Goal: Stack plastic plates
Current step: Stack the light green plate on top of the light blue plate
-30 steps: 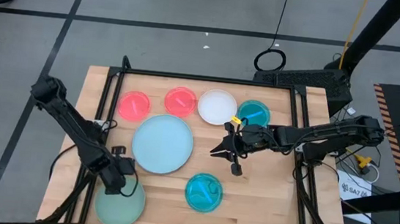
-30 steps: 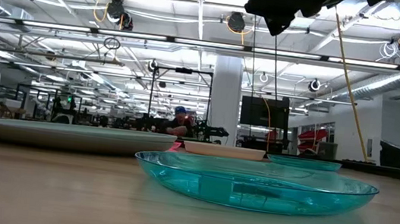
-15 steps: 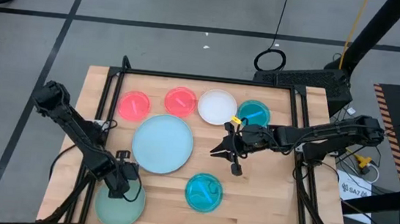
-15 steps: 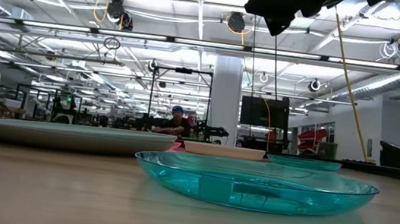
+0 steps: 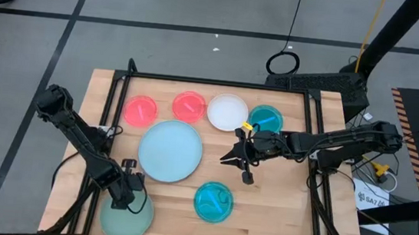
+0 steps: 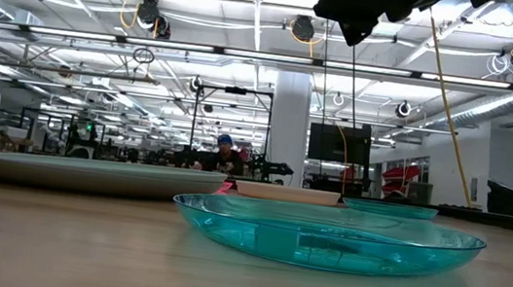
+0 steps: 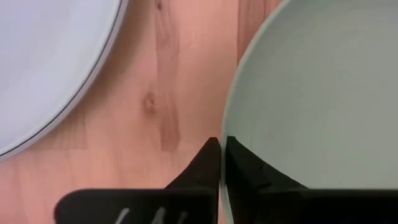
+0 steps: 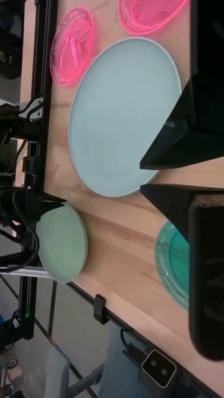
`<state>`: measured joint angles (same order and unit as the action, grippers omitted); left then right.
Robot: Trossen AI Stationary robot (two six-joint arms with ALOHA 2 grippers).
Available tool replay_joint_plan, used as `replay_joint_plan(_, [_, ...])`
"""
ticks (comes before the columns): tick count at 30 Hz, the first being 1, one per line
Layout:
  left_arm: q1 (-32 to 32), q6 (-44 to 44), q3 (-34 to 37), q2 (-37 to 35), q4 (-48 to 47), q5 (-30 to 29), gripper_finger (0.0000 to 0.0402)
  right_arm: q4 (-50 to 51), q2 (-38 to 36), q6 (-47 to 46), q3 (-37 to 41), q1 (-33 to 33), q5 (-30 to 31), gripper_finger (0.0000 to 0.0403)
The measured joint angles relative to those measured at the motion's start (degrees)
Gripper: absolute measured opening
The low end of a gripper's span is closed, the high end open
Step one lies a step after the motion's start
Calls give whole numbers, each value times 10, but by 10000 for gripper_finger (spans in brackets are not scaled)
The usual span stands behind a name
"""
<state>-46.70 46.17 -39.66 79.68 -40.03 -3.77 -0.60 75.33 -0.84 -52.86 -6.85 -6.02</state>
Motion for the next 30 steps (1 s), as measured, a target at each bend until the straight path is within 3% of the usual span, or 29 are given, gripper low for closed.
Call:
replay_joint_plan(9, [0,-17,-28,-36,-6,22,10,0,0,0,0,0,0,43])
replay_joint_plan(16, [47,-25,-79,-77,-11,-31,10,0,0,0,0,0,0,43])
replay_joint_plan(24, [220,-59,-125,-82,-78,-79,10,0,0,1,0,0,0,43])
replay_joint_plan(30, [405,-180,-126,-81,-77,-84,10,1,0,7,0,1,0,43])
